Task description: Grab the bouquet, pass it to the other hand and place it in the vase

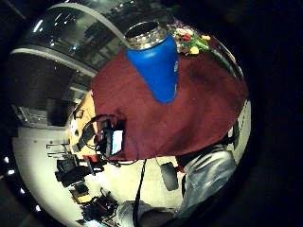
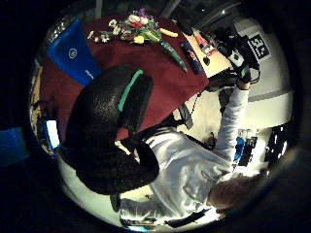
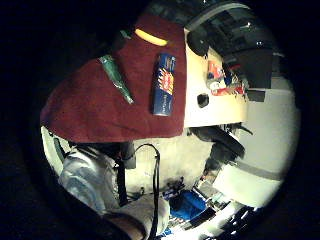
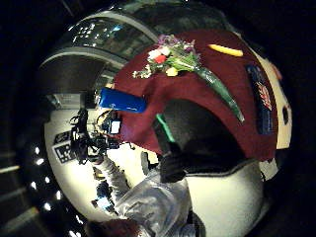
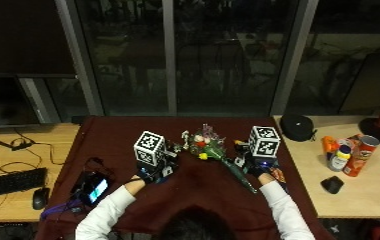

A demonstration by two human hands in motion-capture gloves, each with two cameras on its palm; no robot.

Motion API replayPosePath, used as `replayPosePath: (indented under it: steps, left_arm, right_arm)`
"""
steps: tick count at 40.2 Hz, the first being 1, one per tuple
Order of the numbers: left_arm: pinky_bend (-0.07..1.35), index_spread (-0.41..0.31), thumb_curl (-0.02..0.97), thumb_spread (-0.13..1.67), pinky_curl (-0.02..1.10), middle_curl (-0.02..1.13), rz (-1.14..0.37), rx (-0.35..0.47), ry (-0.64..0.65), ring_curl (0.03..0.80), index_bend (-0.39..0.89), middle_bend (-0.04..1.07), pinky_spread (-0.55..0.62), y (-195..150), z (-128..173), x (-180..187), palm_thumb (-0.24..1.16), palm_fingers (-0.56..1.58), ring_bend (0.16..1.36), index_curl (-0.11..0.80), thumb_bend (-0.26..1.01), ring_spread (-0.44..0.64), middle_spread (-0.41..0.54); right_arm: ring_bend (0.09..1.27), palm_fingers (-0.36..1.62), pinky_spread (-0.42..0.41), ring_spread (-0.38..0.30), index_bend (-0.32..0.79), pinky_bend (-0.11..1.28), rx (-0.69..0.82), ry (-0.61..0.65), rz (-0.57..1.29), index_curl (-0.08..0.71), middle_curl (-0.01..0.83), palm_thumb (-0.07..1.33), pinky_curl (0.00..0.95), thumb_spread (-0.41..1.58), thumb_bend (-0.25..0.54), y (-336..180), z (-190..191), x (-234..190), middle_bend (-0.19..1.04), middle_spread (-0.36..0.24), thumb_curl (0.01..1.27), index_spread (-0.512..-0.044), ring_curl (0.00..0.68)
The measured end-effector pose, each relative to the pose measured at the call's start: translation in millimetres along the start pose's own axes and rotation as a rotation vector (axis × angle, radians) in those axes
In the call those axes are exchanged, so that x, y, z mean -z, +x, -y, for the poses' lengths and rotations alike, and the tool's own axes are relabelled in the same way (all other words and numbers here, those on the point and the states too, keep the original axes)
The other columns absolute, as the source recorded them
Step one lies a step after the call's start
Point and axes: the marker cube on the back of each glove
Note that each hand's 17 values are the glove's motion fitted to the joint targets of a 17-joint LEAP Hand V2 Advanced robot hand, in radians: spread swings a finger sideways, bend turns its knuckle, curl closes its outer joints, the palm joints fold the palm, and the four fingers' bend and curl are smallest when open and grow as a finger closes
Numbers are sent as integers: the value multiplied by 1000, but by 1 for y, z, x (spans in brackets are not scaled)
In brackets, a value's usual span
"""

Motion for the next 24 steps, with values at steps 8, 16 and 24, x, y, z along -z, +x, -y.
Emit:
replayPosePath:
  steps: [8, 16, 24]
  left_arm:
    - [328, -11, 90, 828, 147, 126, -14, -6, 21, 167, 168, 174, 289, 12, 11, -1, 210, 344, 488, 126, 101, 221, 146]
    - [320, -35, 138, 1022, 189, 169, 16, -25, 29, 195, 195, 172, 338, 21, 14, 0, 224, 334, 497, 199, 71, 266, 172]
    - [306, -48, 176, 1103, 219, 203, 43, -38, 21, 211, 183, 172, 357, 18, 5, 12, 233, 327, 495, 249, 34, 284, 179]
  right_arm:
    - [447, 451, 208, 82, 92, 623, -33, -19, 4, 89, 131, 311, 241, 825, 160, 7, 4, 1, 197, 26, 115, -165, 179]
    - [478, 435, 245, 99, 97, 695, -71, -79, 69, 112, 190, 325, 295, 1019, 117, 17, 8, -7, 191, 30, 162, -186, 223]
    - [528, 443, 247, 98, 88, 731, -137, -54, 129, 129, 230, 330, 320, 1095, 68, 36, 24, -23, 190, 38, 200, -186, 259]
